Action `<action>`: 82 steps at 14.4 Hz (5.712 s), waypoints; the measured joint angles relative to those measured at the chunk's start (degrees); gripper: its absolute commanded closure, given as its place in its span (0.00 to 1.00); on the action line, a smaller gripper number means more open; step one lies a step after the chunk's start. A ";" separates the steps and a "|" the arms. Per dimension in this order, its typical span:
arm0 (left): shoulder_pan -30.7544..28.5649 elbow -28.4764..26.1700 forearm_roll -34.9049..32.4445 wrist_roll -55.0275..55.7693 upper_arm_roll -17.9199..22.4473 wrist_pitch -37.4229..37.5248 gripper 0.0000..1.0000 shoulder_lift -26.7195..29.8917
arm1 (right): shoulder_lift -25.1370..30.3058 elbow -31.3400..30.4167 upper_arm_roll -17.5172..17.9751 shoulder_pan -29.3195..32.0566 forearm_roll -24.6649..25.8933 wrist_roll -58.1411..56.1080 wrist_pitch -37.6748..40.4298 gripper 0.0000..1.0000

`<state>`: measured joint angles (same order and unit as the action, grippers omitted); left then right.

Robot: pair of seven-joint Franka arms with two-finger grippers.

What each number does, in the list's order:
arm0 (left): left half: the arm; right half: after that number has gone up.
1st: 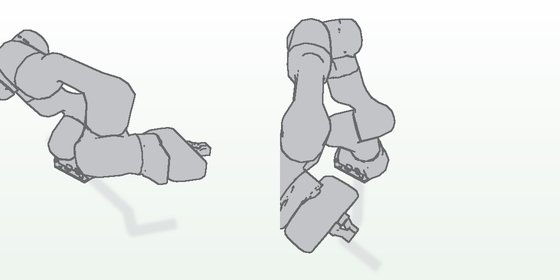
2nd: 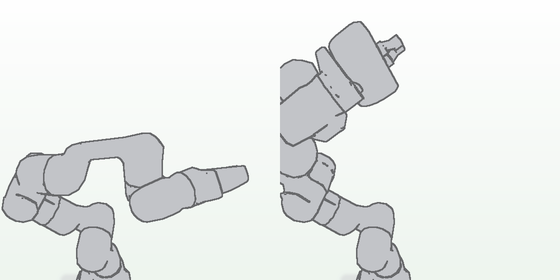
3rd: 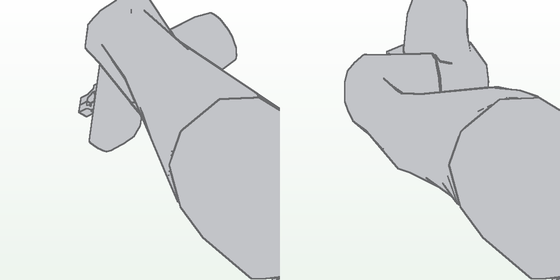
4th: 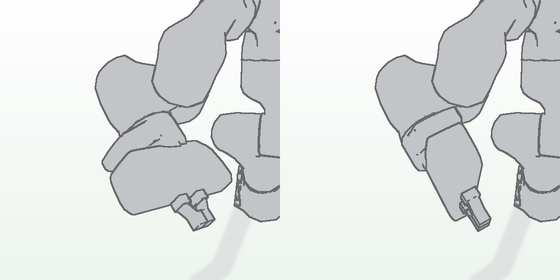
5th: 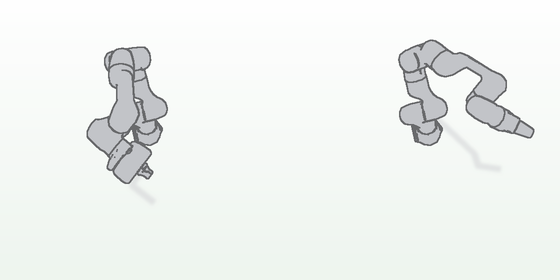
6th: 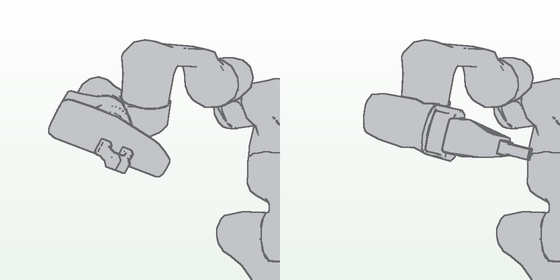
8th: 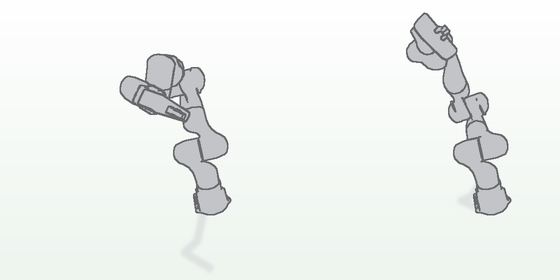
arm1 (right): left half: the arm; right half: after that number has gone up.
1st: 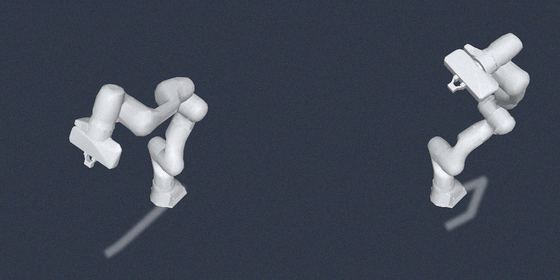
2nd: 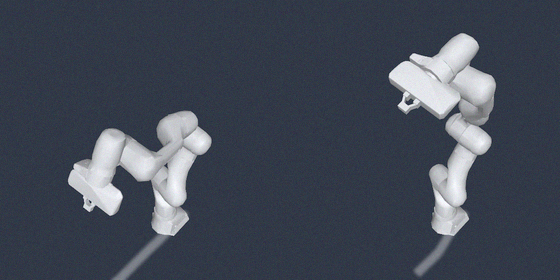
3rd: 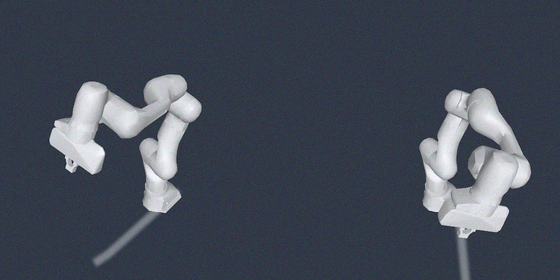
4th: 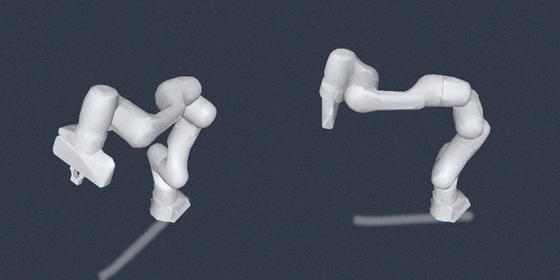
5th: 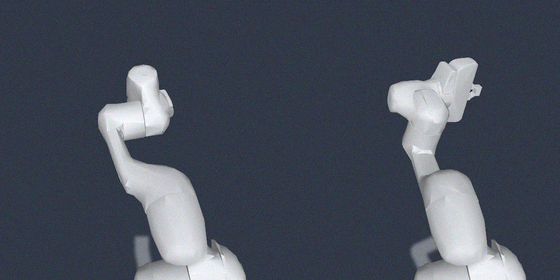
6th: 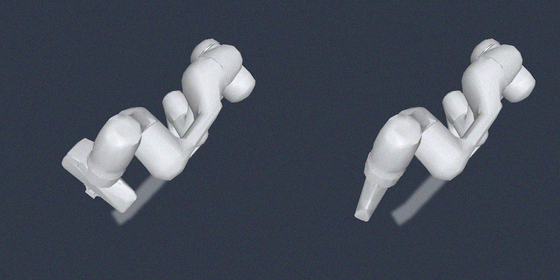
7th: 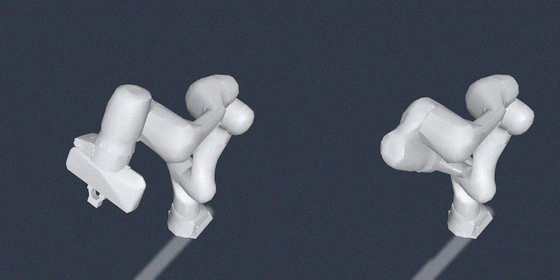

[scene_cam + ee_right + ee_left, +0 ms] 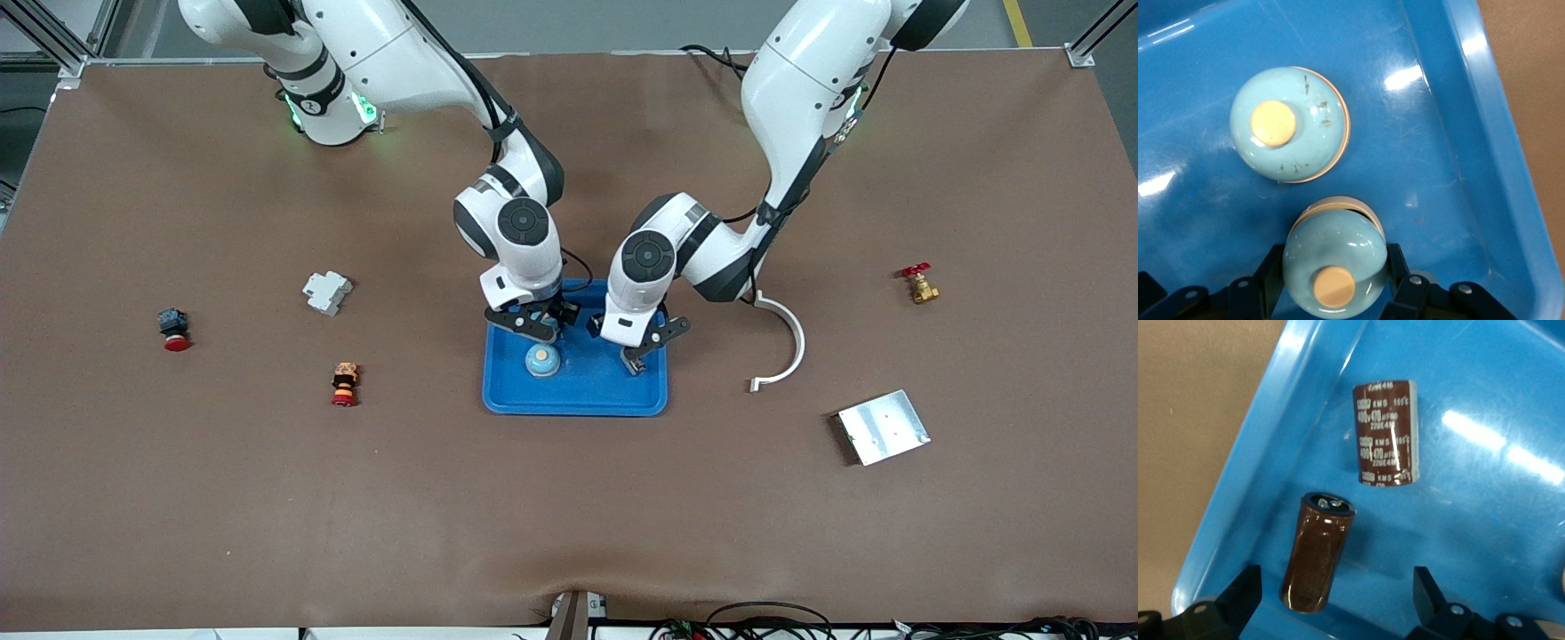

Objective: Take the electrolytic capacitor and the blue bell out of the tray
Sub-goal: 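Grasp the brown capacitor with the left gripper while the right gripper grasps the bell, then carry the capacitor with the left gripper while the right gripper carries the bell, then set the capacitor by the white arc while the right gripper releases the bell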

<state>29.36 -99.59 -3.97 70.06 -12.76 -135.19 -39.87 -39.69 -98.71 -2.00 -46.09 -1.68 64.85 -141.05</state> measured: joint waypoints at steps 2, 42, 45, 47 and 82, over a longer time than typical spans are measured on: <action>0.13 -0.14 0.00 0.01 0.00 -0.07 0.00 -0.22 | 0.00 0.30 -0.08 0.00 0.00 0.00 0.00 1.00; -15.20 -16.47 -0.01 -35.03 0.39 10.21 1.00 20.16 | 39.55 -37.95 -2.23 54.27 2.51 -99.03 2.54 1.00; -18.61 -20.07 -0.04 -41.26 0.41 7.64 1.00 21.56 | 38.89 -44.14 -2.15 56.82 2.67 -100.48 -5.46 1.00; -21.63 -22.58 -0.05 -46.67 0.39 5.22 1.00 22.24 | 37.36 -46.06 -2.15 59.53 2.71 -103.67 -8.86 1.00; -45.70 -25.13 -10.83 -70.97 -5.61 -12.03 0.01 12.92 | 31.93 -19.24 2.22 58.14 -6.47 -94.66 24.33 0.00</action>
<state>-16.34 -124.71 -14.80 -0.91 -18.37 -147.22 -26.95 -7.76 -117.95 0.22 12.05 -8.15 -29.81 -116.72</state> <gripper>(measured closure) 0.489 0.000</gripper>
